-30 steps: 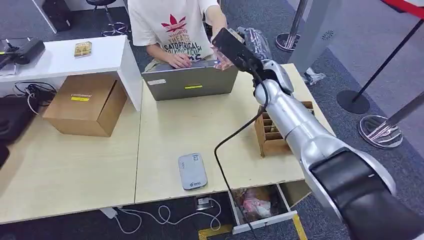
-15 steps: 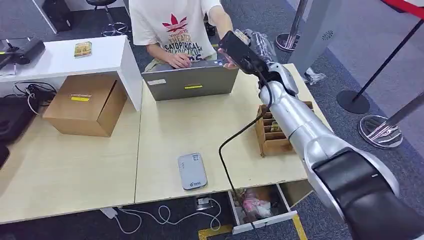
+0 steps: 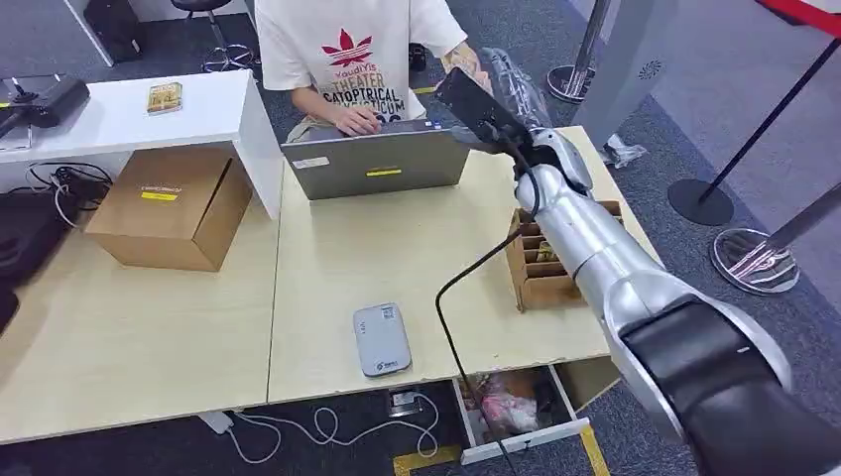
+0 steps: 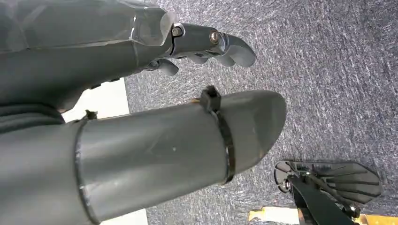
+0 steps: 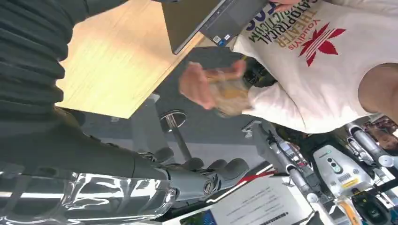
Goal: Pass the card to the sensor for recognition and then transmit it.
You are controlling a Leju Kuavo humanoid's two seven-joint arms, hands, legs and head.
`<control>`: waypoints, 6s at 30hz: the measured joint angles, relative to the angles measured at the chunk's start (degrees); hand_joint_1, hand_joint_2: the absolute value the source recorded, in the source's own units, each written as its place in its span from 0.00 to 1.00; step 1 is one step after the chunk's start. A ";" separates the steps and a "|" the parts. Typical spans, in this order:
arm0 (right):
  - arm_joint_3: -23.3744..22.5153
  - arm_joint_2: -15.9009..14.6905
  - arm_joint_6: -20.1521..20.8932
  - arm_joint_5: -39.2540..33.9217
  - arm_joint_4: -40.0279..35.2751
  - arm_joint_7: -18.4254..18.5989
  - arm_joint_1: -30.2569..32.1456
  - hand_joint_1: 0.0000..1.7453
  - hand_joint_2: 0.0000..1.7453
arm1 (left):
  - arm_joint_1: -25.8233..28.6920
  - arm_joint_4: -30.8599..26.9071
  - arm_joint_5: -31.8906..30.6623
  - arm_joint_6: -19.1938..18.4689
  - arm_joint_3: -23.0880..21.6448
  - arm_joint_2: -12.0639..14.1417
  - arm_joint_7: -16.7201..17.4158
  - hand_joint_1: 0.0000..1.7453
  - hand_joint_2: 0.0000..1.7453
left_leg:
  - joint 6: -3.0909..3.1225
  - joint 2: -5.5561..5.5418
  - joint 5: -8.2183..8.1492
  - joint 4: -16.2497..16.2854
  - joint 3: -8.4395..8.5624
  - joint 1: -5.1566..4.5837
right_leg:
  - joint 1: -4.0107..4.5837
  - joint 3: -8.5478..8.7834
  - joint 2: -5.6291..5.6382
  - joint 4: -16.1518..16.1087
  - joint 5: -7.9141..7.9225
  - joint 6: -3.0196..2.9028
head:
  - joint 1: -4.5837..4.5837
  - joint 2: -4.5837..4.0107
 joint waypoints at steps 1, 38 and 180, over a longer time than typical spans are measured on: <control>-0.16 -0.04 -0.02 0.18 0.00 -0.15 0.02 0.00 1.00 | 0.00 0.00 0.09 0.00 0.00 0.00 0.00 0.00 0.00 | 0.00 0.00 0.00 0.00 0.00 0.00 | 0.00 0.00 0.00 0.00 0.00 0.00 | 0.00 0.00; -7.15 -14.34 -4.24 24.83 -35.65 1.46 30.26 0.00 1.00 | 0.17 0.00 2.54 0.33 0.13 -0.83 -0.68 0.00 0.00 | 0.01 -0.03 -0.05 -0.01 -0.14 0.02 | 0.00 -0.06 -0.04 -0.06 -0.01 0.01 | 0.00 0.00; -4.81 -22.25 16.83 27.54 -25.96 0.22 28.85 0.60 1.00 | 0.26 0.00 1.55 -0.68 0.13 -0.17 -0.59 0.00 0.00 | 0.02 -0.09 -0.04 -0.01 -0.24 0.04 | 0.00 -0.09 -0.14 -0.06 -0.02 0.01 | -0.02 0.00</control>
